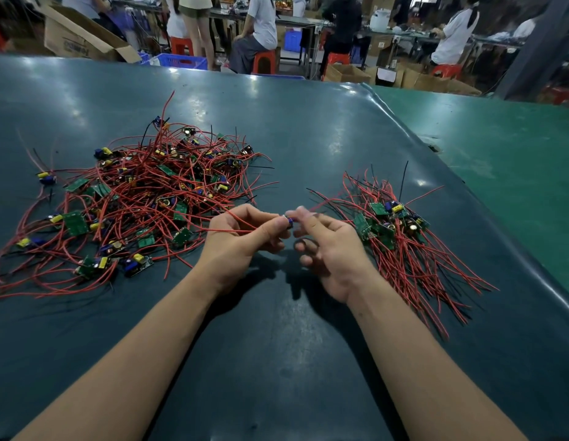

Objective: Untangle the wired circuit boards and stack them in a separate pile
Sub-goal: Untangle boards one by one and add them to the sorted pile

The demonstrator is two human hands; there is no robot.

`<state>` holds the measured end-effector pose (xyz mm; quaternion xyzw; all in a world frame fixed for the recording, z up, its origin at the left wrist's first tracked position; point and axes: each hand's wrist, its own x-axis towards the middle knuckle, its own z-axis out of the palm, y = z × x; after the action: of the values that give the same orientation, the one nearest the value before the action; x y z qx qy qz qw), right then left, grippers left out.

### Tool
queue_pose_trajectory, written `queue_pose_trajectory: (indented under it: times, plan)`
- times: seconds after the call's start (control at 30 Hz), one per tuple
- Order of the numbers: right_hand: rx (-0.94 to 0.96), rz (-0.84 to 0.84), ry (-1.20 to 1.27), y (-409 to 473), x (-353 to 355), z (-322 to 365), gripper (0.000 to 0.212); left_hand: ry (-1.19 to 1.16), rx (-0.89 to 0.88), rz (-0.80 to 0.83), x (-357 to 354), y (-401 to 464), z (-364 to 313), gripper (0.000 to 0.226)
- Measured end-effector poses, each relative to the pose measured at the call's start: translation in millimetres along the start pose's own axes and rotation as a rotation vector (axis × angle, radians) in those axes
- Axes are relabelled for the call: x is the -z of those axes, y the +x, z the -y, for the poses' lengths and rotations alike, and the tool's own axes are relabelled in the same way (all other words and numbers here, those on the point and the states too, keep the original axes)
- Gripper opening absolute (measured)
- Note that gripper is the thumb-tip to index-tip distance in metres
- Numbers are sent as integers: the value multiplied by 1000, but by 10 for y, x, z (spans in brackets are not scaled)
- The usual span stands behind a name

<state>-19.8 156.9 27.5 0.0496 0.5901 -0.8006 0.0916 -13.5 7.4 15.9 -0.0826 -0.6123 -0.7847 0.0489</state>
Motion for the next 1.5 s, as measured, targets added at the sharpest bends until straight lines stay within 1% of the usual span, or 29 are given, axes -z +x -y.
queue_pose_trajectory:
  times: [0.07, 0.17, 0.27, 0.33, 0.47, 0.53, 0.63, 0.77, 0.83, 0.9, 0.97, 1.0, 1.1, 1.17, 1.2, 1.27, 1.33, 1.37, 1.43, 1.5]
  plan:
    - [31, -9, -5, 10, -16, -34, 14, 61, -3, 33, -10, -20, 3, 16]
    - [96, -34, 15, 38, 22, -10, 19, 56, -4, 38, -11, -19, -5, 17]
    - [193, -173, 82, 83, 157, 84, 22, 1, 7, 45, -9, -9, -10, 10]
    - [242, -254, 155, 103, 235, 153, 24, -18, 9, 67, 0, -12, -17, 10]
    - [242, -316, 171, 119, 235, 116, 36, -62, 2, 72, 9, -5, -35, 10]
    - [269, -357, 134, 120, 222, 92, 36, -85, 8, 58, 10, -7, -36, 11]
    - [387, -448, 15, 119, 247, 78, 29, -110, 11, 26, 4, -4, -39, 12]
    - [523, -670, -312, 126, 270, 41, 31, -94, -10, 28, -28, -22, -33, 10]
    - [555, -724, -341, 130, 266, 46, 21, -46, -22, 40, -46, -39, -19, 13]
    - [609, -754, -409, 131, 269, 45, 23, -41, -33, 31, -43, -37, -6, 13]
    - [625, -722, -496, 121, 278, 39, 21, -58, -40, 8, -26, -21, -1, 11]
    - [592, -664, -473, 117, 276, 35, 23, -60, -44, -9, -15, -14, -3, 13]
    - [438, -412, -231, 107, 247, 41, 22, -59, -80, -73, 31, 20, 6, 25]
    - [357, -337, -142, 100, 246, 50, 23, -34, -116, -111, 54, 33, -4, 28]
    - [322, -315, -144, 96, 252, 52, 26, -28, -125, -132, 56, 36, -14, 27]
    - [263, -300, -213, 84, 246, 52, 47, -95, -102, -161, 49, 42, -41, 22]
    - [261, -329, -268, 74, 223, 61, 69, -314, -22, -133, 43, 35, -87, 17]
    - [267, -340, -250, 79, 214, 61, 76, -409, 22, -102, 47, 30, -110, 16]
    - [238, -322, -157, 89, 209, 58, 80, -475, 91, -39, 55, 7, -154, 16]
    - [180, -263, -144, 92, 212, 55, 74, -454, 136, 22, 34, -16, -176, 27]
